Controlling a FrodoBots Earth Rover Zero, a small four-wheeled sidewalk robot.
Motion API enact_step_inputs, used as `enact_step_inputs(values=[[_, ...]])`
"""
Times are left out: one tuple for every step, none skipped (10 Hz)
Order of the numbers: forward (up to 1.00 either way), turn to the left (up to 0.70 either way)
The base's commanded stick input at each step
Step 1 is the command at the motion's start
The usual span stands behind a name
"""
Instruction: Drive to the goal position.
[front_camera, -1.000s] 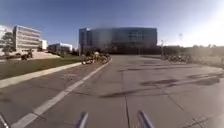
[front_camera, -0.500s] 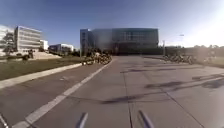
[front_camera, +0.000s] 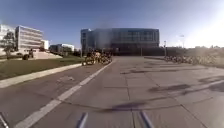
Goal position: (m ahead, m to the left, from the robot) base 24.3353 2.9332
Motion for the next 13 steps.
enact_step_inputs(values=[[0.45,0.00],[0.45,0.07],[0.45,0.19],[0.45,0.27],[0.45,0.08],[0.45,0.01],[0.45,0.00],[0.45,-0.11],[0.45,-0.24],[0.45,-0.24],[0.45,-0.25],[0.45,-0.25],[0.45,-0.25]])
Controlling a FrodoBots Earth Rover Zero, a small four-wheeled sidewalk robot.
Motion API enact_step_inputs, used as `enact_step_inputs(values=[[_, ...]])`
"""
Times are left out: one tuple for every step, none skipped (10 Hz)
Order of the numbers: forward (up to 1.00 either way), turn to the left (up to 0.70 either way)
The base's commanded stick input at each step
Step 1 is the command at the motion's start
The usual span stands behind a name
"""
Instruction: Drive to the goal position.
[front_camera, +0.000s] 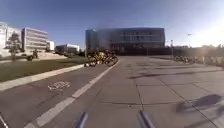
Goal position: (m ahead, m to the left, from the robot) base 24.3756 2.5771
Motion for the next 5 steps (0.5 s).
enact_step_inputs(values=[[0.45,-0.25],[0.45,-0.18],[0.45,-0.09],[0.45,0.00],[0.45,0.00]])
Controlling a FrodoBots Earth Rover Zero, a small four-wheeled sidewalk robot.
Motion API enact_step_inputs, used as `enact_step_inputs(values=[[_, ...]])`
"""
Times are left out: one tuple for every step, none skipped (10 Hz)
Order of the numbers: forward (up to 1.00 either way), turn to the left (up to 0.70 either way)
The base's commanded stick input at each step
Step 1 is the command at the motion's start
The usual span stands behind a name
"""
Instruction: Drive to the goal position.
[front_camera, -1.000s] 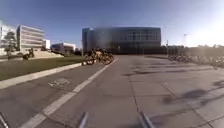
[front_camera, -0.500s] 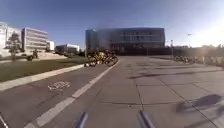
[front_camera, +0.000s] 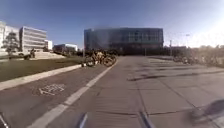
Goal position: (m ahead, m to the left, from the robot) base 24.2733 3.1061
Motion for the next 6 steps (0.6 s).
enact_step_inputs(values=[[0.45,0.00],[0.45,0.00],[0.45,0.00],[0.45,0.00],[0.45,0.00],[0.45,0.00]])
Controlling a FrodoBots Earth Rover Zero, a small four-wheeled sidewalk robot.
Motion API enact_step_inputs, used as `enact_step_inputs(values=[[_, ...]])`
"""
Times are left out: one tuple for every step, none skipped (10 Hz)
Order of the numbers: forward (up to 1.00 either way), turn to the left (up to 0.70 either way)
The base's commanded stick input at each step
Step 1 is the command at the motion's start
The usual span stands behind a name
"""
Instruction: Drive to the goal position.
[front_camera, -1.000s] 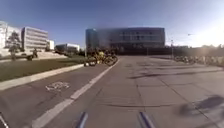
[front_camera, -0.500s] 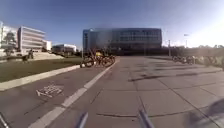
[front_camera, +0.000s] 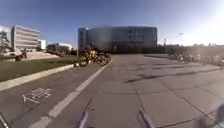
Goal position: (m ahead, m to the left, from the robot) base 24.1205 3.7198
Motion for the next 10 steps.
enact_step_inputs(values=[[0.45,0.00],[0.45,0.00],[0.45,0.00],[0.45,0.00],[0.67,0.00],[0.70,0.00],[0.70,0.00],[0.70,0.00],[0.70,0.00],[0.70,0.00]])
